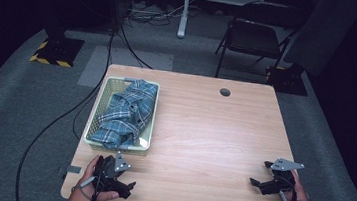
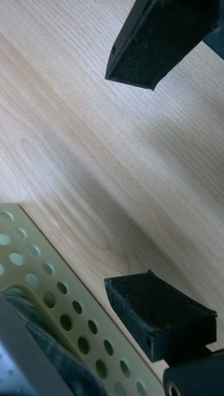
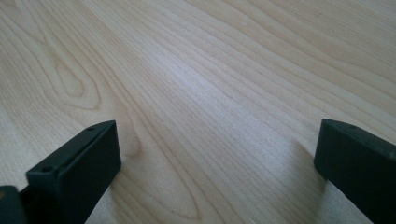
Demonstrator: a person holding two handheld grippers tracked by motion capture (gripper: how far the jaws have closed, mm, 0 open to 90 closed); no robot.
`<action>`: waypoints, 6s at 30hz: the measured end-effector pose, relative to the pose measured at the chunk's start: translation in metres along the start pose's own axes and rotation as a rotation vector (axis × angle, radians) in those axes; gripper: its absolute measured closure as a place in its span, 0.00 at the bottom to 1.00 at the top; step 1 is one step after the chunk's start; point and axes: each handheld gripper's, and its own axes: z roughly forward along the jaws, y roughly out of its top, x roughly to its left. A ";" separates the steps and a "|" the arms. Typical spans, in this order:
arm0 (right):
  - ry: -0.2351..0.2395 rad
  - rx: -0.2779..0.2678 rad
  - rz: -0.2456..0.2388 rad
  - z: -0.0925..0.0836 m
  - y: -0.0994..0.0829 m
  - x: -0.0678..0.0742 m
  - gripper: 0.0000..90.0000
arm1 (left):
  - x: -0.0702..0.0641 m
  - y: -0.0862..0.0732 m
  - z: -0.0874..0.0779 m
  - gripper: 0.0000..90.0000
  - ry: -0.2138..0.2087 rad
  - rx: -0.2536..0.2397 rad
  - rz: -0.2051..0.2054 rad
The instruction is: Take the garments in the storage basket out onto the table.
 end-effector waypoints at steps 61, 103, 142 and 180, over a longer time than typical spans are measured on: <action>0.000 0.001 0.000 0.000 0.000 0.000 0.00 | 0.021 0.059 -0.035 0.04 0.074 -0.112 0.058; 0.000 0.000 0.000 0.000 0.000 0.000 0.00 | 0.055 0.100 -0.041 0.04 0.115 -0.130 0.027; 0.000 0.000 0.000 0.000 0.000 0.000 0.00 | 0.087 0.129 0.003 0.04 0.175 0.000 -0.015; 0.000 0.001 0.000 0.000 0.000 0.000 0.00 | 0.128 0.142 0.064 0.01 0.217 0.213 -0.072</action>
